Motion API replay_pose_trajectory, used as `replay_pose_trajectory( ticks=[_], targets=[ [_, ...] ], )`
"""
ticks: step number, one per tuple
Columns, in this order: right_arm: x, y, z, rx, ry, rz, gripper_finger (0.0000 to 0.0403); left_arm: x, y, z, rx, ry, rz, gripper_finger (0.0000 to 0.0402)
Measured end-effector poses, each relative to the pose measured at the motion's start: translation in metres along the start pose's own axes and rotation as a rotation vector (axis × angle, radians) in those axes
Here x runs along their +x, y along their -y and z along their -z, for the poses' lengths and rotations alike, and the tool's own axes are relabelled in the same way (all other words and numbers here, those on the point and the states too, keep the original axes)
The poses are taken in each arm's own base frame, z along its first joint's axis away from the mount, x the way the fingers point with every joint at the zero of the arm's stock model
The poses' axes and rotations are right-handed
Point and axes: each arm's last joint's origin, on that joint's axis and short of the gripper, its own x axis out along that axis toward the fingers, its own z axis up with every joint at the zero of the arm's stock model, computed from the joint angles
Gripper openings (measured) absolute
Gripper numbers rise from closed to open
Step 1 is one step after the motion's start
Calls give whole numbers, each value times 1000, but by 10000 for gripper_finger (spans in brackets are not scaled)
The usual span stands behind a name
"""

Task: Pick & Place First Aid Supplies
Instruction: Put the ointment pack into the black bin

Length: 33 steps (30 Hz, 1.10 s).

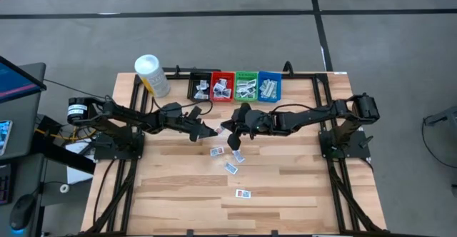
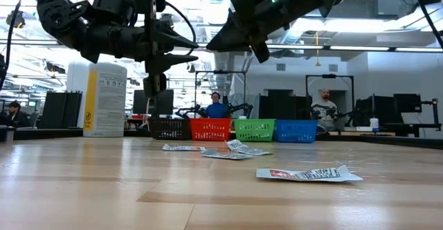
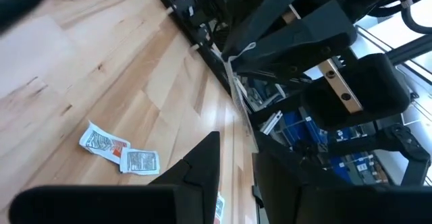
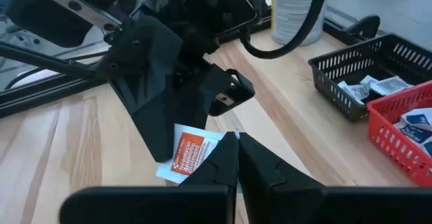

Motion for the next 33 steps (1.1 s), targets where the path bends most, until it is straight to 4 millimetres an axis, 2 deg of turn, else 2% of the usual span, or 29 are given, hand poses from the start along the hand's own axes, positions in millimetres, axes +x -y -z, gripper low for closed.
replay_pose_trajectory(
  ticks=[11,19,23,33],
  targets=[
    [0,0,0,-4,-6,2,1,0,-2,-2,26,56,-45,82],
    [0,0,0,14,-6,-1,1,0,-1,-2,83,48,-41,13],
    [0,0,0,14,-6,-1,5,0,-2,-2,92,51,-44,9],
    [2,0,4,6,-32,5,75,0,-2,-2,109,65,-58,9]
  ],
)
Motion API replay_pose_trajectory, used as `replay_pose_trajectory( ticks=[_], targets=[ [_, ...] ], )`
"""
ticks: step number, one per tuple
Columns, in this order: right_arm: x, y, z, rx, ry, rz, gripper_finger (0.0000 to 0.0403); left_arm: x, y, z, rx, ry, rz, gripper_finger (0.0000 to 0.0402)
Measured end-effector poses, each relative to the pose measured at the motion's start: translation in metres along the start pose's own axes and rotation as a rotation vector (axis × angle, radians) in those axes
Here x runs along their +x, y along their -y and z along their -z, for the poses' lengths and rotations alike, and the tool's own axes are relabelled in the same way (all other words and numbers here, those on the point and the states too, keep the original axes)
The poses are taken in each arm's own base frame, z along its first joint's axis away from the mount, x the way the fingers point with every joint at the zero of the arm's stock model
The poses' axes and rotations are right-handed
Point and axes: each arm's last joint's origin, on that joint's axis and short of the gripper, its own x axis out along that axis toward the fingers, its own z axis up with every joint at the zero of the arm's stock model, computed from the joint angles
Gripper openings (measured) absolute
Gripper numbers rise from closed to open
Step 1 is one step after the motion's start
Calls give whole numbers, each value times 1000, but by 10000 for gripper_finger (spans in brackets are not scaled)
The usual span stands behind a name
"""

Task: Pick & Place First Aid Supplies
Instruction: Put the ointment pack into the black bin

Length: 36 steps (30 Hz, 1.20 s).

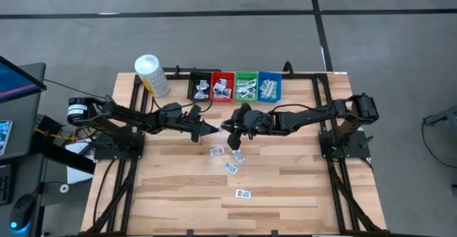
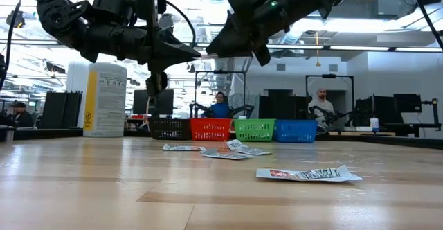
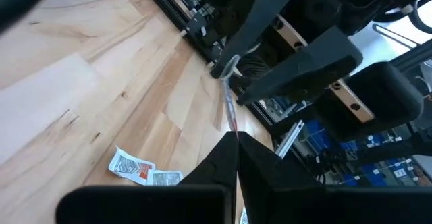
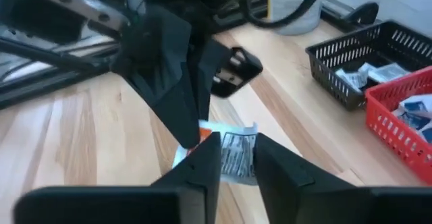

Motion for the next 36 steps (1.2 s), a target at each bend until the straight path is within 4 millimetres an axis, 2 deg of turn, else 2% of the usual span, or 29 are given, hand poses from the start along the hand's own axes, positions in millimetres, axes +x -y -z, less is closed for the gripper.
replay_pose_trajectory(
  ticks=[12,21,28,36],
  targets=[
    [17,-3,37,2,-186,30,152,0,0,-1,0,15,-14,8],
    [25,-6,61,44,-307,25,173,-1,-4,-4,15,60,-59,10],
    [26,-7,66,77,-343,13,163,-13,-28,-28,1,169,-163,7],
    [22,-13,72,95,-394,3,152,-45,-68,-64,26,334,-342,9]
  ],
)
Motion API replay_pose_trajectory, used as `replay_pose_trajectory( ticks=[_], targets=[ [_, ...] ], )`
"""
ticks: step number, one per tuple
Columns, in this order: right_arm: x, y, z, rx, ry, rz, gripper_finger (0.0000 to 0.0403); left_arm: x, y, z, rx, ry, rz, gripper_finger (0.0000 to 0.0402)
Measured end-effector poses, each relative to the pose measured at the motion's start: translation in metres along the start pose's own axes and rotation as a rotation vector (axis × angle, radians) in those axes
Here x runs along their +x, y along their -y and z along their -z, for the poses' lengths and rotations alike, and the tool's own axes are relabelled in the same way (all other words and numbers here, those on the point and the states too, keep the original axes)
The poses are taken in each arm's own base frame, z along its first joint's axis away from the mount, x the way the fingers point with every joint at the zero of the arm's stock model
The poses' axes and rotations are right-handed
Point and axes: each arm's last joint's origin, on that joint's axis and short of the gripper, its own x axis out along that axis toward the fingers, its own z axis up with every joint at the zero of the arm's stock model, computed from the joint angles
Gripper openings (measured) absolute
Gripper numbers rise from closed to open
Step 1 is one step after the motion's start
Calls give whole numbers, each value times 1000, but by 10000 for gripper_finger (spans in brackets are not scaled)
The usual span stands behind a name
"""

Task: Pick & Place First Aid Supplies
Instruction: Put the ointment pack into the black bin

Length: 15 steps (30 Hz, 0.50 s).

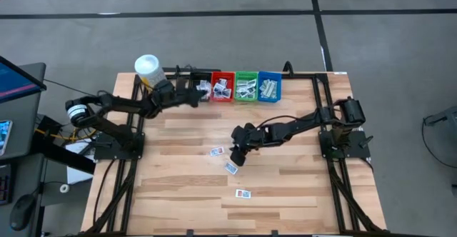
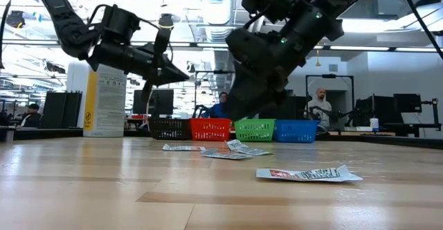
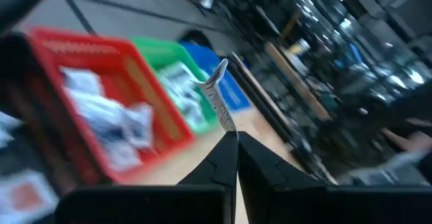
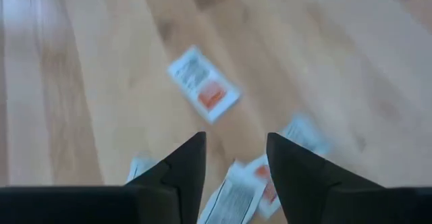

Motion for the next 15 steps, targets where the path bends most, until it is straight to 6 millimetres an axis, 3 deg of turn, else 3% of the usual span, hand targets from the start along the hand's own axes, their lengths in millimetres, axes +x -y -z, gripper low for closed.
replay_pose_trajectory(
  ticks=[6,15],
  targets=[
    [-1,0,11,72,-114,-3,145,-6,-21,-17,-7,66,-83,14],
    [-2,-2,13,79,-125,-1,143,-8,-28,-19,14,79,-142,47]
  ],
)
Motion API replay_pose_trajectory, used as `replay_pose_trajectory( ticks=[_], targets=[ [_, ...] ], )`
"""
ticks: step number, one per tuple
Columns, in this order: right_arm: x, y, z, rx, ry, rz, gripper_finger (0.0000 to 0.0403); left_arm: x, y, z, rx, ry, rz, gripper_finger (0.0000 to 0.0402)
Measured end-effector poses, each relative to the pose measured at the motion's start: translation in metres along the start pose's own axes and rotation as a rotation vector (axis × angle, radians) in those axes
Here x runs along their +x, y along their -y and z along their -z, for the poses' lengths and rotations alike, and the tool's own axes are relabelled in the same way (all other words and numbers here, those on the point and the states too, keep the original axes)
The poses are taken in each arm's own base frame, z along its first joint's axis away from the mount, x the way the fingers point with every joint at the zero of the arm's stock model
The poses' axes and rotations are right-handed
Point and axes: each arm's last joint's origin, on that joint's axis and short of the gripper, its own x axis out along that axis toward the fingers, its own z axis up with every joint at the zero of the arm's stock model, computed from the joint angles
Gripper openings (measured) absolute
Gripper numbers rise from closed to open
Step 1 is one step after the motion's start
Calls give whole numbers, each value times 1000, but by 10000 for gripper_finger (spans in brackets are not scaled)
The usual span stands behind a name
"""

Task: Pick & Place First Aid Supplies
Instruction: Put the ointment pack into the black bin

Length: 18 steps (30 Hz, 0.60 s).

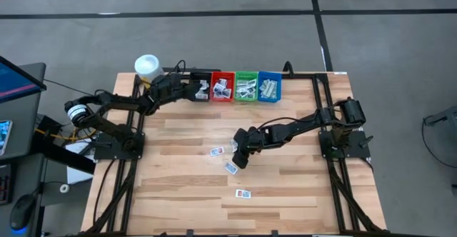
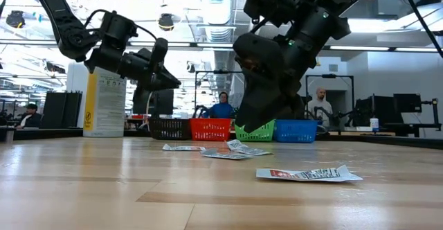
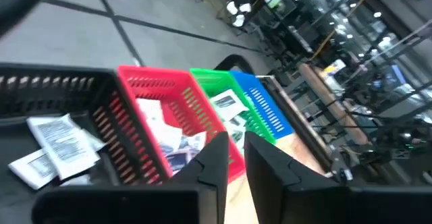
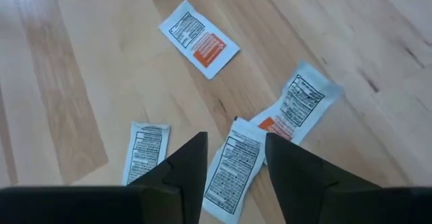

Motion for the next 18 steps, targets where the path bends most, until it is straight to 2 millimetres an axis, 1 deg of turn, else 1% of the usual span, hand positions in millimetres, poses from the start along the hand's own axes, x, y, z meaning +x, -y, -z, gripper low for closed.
replay_pose_trajectory(
  ticks=[5,9,11,14,16,18],
  targets=[
    [0,0,0,-1,-4,0,146,0,-5,5,-10,-46,-62,73],
    [-4,2,2,-38,-41,6,140,0,-4,11,-15,-94,-62,82],
    [-13,1,0,-73,-35,0,137,1,1,14,-12,-122,-22,82],
    [-38,-4,-5,-141,-10,-32,133,2,13,23,20,-181,54,82],
    [-54,-10,-7,-175,14,-70,133,2,23,32,72,-218,105,82],
    [-67,-20,-5,-200,33,-118,133,1,36,42,149,-253,165,82]
  ],
)
